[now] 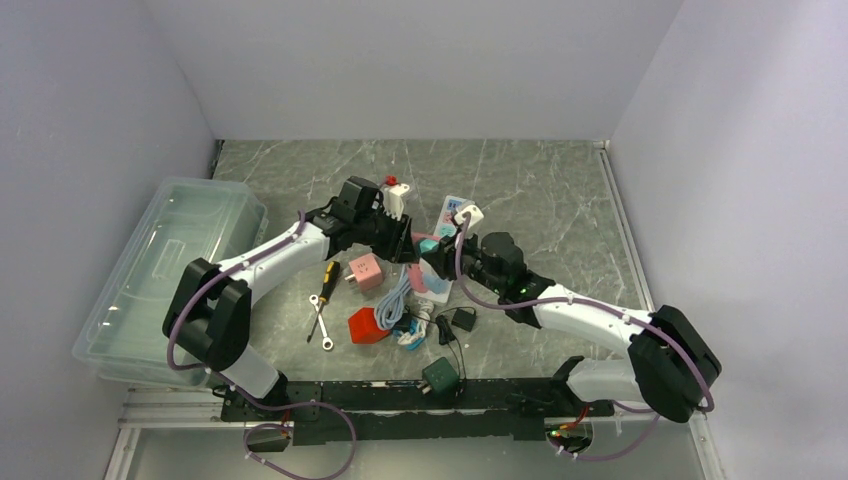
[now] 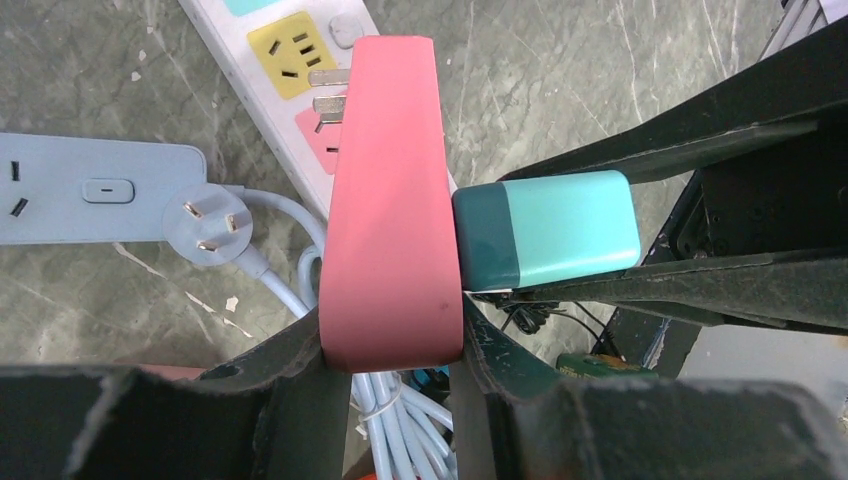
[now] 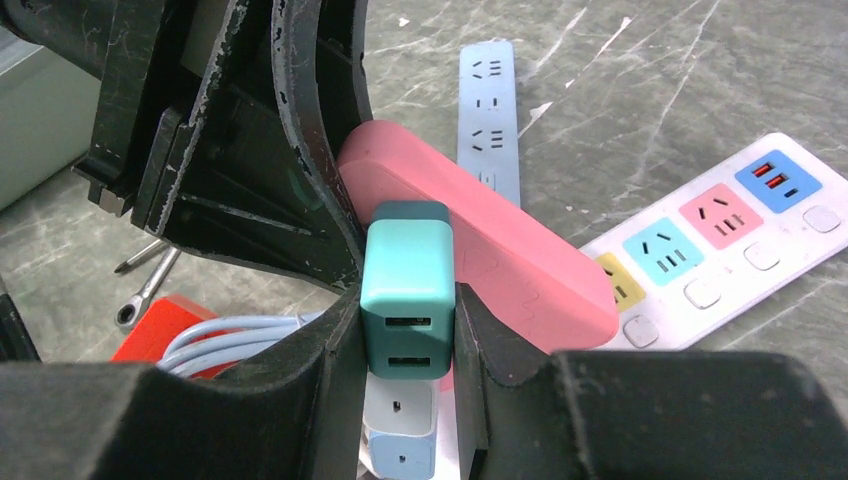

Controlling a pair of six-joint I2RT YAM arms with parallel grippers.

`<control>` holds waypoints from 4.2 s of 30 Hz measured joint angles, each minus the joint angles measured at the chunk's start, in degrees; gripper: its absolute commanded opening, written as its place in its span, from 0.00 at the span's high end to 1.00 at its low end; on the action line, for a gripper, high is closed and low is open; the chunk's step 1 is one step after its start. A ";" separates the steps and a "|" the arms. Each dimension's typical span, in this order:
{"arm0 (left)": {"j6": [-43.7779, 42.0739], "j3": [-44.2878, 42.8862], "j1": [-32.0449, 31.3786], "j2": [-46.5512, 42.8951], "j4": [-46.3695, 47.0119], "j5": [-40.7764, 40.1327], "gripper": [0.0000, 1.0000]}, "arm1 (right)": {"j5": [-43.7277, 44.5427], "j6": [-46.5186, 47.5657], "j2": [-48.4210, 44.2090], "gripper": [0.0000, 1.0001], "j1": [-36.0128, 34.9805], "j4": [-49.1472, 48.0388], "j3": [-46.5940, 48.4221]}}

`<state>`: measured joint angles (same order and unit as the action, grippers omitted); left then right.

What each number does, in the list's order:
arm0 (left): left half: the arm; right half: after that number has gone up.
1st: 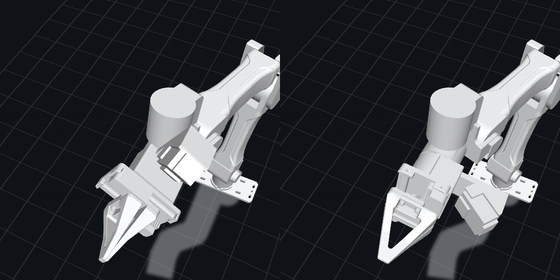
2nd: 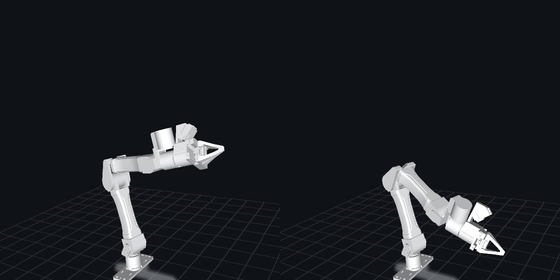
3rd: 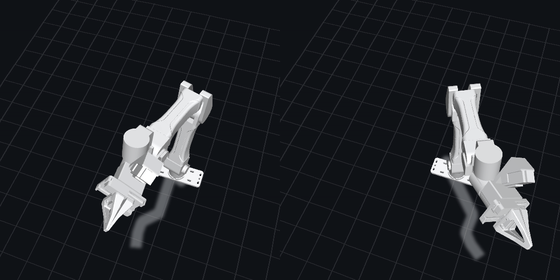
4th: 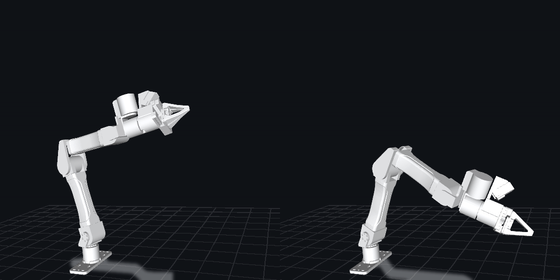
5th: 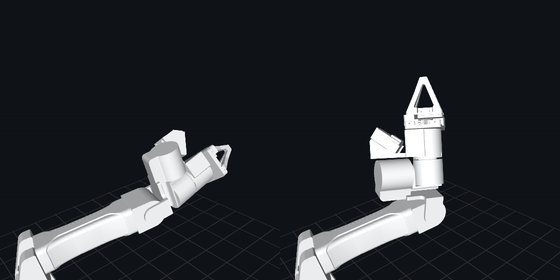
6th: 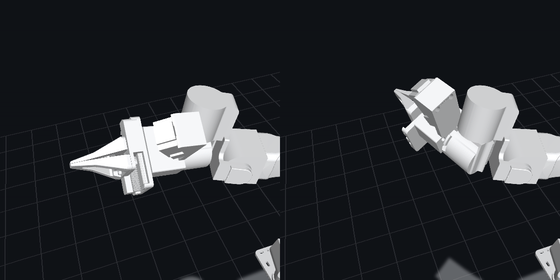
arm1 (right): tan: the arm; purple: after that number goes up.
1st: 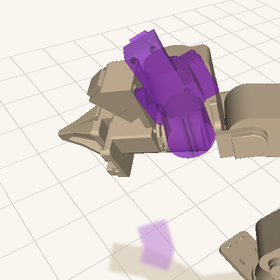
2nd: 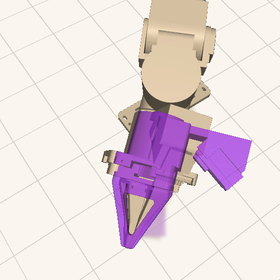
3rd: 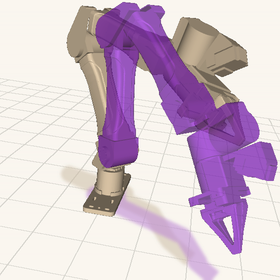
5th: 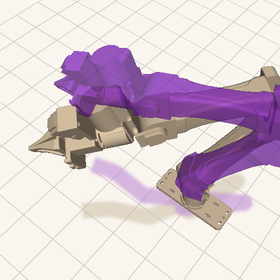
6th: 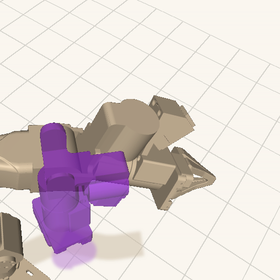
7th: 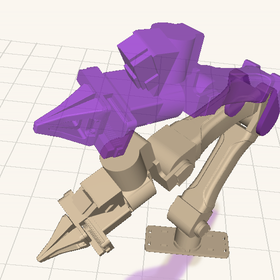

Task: Pull the plug off the socket
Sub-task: Remove the plug from the socket, then place the plug at the center of the board.

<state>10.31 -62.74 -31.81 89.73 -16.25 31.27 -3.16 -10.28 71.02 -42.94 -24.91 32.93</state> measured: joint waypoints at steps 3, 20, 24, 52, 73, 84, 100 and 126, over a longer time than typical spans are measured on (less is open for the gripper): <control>0.02 0.00 0.00 0.00 -0.22 0.04 1.00 | -1.01 0.00 0.00 1.00 0.24 0.11 0.00; -0.04 -0.20 0.17 0.04 -1.16 0.24 1.00 | 8.74 2.86 -0.13 1.00 -4.81 0.98 0.52; -0.07 -0.35 -0.61 0.17 0.52 0.33 1.00 | -0.61 -0.37 -2.47 1.00 0.85 0.28 -1.36; -0.07 -1.25 -0.94 0.42 -0.50 -0.09 1.00 | 4.09 1.44 -4.02 1.00 -1.62 2.49 -0.87; -0.09 -1.27 -0.04 0.76 -2.38 -0.20 1.00 | 13.55 4.15 -1.29 1.00 -7.13 2.45 0.57; 0.39 -1.40 0.35 0.92 -2.14 -1.36 1.00 | 8.52 1.88 -5.84 1.00 0.26 2.60 -1.95; 5.31 1.68 6.58 -2.34 -0.22 5.27 1.00 | 18.01 -2.51 -13.40 1.00 -0.35 12.63 -1.86; 7.13 3.65 11.04 -13.77 3.28 8.24 1.00 | 12.09 -27.71 -16.39 0.57 2.95 29.79 -13.84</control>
<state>17.43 -59.09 -20.78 75.96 -12.97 39.51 8.93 -38.00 54.63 -39.99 4.89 19.09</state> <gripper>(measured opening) 0.383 0.341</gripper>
